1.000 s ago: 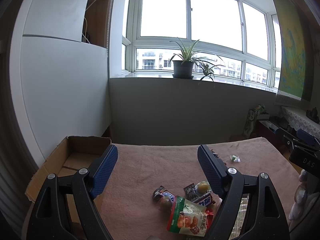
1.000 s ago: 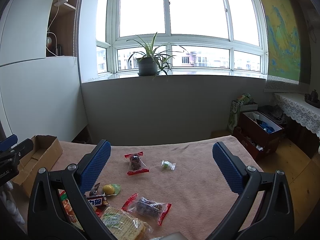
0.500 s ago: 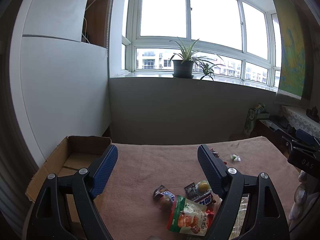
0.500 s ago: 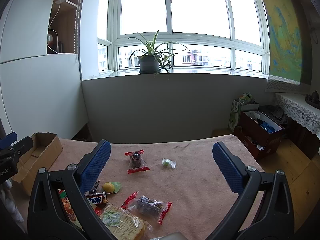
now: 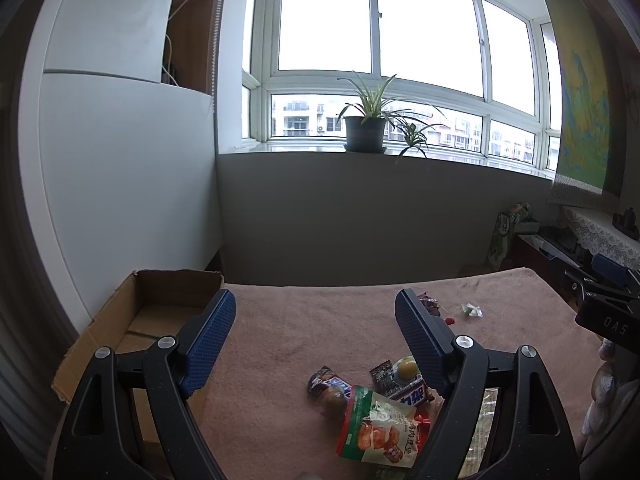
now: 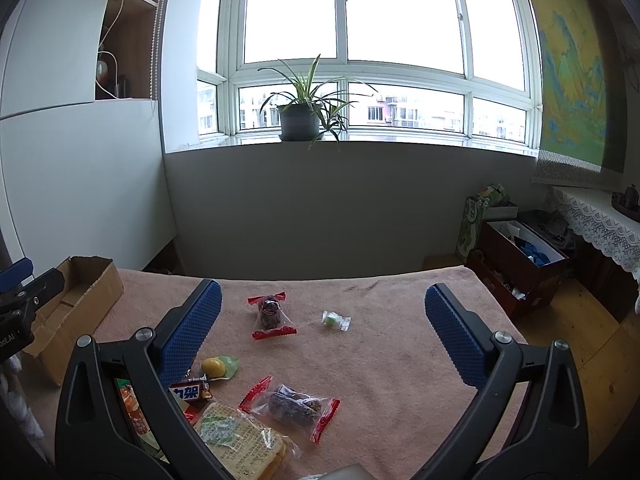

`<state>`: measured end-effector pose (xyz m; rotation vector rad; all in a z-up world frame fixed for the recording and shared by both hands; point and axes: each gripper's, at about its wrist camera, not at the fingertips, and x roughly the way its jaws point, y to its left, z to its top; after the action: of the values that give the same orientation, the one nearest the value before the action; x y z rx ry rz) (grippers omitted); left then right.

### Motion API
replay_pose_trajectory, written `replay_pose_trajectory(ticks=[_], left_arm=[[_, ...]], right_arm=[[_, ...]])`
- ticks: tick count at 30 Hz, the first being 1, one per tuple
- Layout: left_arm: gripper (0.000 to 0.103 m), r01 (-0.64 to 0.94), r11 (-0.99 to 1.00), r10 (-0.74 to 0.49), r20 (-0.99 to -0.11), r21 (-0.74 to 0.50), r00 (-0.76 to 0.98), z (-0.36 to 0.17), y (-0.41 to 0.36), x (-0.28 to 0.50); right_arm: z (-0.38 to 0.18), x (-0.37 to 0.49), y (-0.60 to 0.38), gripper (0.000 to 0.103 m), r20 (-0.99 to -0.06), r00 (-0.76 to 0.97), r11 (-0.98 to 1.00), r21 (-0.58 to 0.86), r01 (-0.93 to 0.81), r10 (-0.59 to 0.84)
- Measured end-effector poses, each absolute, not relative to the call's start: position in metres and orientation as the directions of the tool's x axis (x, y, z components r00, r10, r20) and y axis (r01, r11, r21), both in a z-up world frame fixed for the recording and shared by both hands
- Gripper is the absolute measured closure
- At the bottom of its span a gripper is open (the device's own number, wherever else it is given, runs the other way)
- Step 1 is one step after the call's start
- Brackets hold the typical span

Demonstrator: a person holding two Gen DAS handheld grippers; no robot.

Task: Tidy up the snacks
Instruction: 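Move the right tool down and close it on the bagged bread loaf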

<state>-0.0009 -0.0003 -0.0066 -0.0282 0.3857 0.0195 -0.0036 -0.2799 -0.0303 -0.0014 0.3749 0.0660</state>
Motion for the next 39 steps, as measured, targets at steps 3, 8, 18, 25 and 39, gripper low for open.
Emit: replay_pose_trajectory(ticks=[3,8,18,25,39], left_arm=[[0.021,-0.026,0.999,0.013,-0.379,-0.029,0.925,-0.007,0.002,-0.002],[0.021,-0.021,0.999,0.008,-0.385,-0.03,0.923,-0.009,0.002,-0.004],[0.021,0.047,0.998,-0.065,-0.45,-0.052,0.891,-0.026,-0.003,-0.006],[0.029,0.152,0.984,-0.18,-0.524,-0.097,0.833,-0.04,-0.011,-0.007],[0.062,0.369,0.863,-0.502,-0.664,-0.345,0.554,-0.08,-0.033,-0.016]], right_arm=[[-0.032,-0.002,-0.282,0.0,-0.381,0.922,0.997,0.01,-0.071,0.07],[-0.036,-0.001,-0.284,0.0,-0.411,0.907,0.996,0.014,-0.089,0.087],[-0.067,0.0,-0.289,0.002,-0.547,0.801,0.97,0.149,-0.193,0.244],[-0.093,-0.004,-0.29,0.008,-0.628,0.689,0.932,0.273,-0.24,0.362],[-0.133,-0.011,-0.301,0.028,-0.687,0.507,0.848,0.485,-0.213,0.521]])
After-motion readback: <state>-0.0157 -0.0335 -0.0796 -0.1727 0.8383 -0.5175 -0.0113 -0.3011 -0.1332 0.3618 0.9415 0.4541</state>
